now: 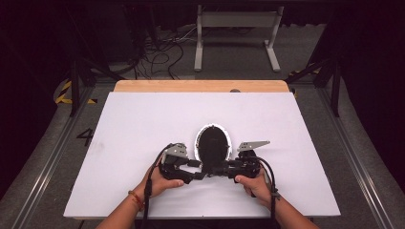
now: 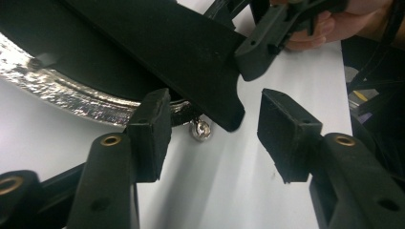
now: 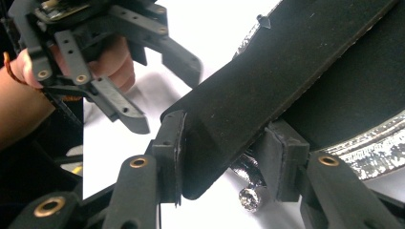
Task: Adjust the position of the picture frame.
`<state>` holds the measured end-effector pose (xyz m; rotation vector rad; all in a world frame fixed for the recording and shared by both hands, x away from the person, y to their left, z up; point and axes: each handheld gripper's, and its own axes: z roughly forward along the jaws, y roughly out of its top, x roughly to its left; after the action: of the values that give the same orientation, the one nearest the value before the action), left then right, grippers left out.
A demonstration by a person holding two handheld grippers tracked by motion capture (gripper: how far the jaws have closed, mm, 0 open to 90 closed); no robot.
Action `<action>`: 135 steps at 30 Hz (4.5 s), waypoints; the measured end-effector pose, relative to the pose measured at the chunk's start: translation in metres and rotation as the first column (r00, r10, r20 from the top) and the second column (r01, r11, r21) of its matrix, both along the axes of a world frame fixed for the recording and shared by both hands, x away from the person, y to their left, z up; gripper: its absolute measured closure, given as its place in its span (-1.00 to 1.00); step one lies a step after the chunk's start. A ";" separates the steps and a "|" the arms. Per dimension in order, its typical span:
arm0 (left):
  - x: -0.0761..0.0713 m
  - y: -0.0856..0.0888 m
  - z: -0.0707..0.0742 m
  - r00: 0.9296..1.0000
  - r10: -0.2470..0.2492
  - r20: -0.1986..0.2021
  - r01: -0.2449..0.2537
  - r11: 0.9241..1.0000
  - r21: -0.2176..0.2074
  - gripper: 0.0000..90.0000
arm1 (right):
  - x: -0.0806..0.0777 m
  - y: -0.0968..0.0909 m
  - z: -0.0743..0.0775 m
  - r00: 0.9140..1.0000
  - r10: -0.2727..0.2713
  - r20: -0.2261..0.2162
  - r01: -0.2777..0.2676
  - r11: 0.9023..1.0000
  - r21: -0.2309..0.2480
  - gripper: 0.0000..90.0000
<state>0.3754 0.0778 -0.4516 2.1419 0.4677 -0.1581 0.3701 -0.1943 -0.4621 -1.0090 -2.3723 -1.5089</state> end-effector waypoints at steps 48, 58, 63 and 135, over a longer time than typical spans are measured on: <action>-0.004 -0.006 0.010 0.992 0.024 0.123 -0.020 0.999 -0.035 0.35 | -0.029 0.006 0.009 0.917 0.194 0.350 -0.116 0.966 -0.231 0.25; -0.001 0.032 0.020 0.984 0.085 0.157 -0.082 0.996 -0.023 0.11 | -0.027 0.004 0.007 0.922 0.188 0.339 -0.118 0.969 -0.218 0.27; 0.012 0.042 0.014 0.975 0.194 0.106 -0.189 0.981 -0.051 -0.04 | -0.027 0.004 0.007 0.919 0.194 0.344 -0.121 0.968 -0.222 0.28; -0.001 -0.005 0.017 0.861 0.120 0.494 -0.176 0.982 0.068 0.40 | -0.028 0.013 0.009 0.896 0.255 0.362 -0.158 0.948 -0.277 0.74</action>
<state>0.3740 0.0730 -0.4350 2.1410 0.3426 0.5022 0.3424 -0.1811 -0.4534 -0.4900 -2.8896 -1.4825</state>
